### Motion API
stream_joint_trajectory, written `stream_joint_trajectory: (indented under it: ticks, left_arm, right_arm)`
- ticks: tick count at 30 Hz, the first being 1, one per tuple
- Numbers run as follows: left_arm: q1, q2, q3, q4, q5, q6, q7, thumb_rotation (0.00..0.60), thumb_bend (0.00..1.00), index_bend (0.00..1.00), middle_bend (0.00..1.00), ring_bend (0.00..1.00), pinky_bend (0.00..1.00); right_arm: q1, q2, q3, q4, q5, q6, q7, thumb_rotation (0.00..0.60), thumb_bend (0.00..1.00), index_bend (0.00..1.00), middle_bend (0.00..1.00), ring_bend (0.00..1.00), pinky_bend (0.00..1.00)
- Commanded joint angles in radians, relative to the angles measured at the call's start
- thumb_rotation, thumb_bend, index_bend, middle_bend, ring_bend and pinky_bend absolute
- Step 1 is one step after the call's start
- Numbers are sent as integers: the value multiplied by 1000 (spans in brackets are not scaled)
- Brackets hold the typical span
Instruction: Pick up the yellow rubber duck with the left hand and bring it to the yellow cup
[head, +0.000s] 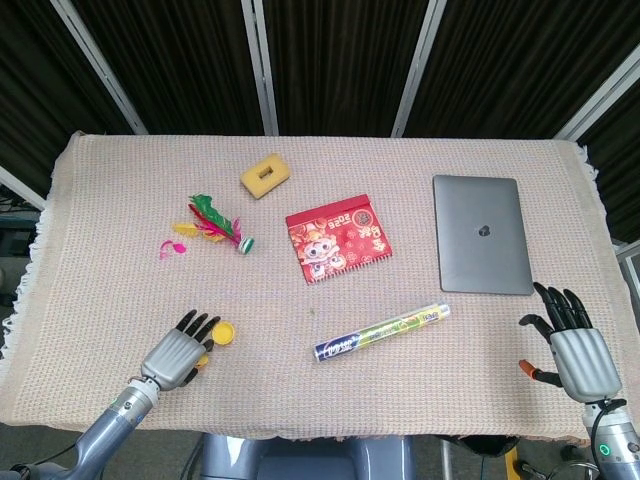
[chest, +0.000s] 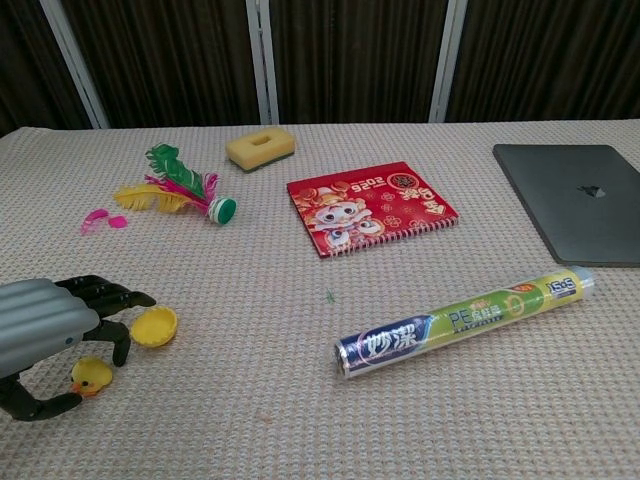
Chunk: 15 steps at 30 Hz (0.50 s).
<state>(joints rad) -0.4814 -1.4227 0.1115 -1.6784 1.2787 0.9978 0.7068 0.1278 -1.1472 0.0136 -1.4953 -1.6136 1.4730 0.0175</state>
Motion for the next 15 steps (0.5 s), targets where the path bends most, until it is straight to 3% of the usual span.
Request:
stream_joint_trajectory:
  ticks: [1,15]
  left_arm:
    - [-1,4,0,-3,-1,2,0,600,363,345,0,0,0]
    - [4,18,3,-12,-5,23,15,600,391,431,0,0,0]
  right_arm:
    - [0,0,0,0,0,0,0,600,0,380,1,0,0]
    - [-1,0,0,-1,0,1,-3,600,0,380,1,0,0]
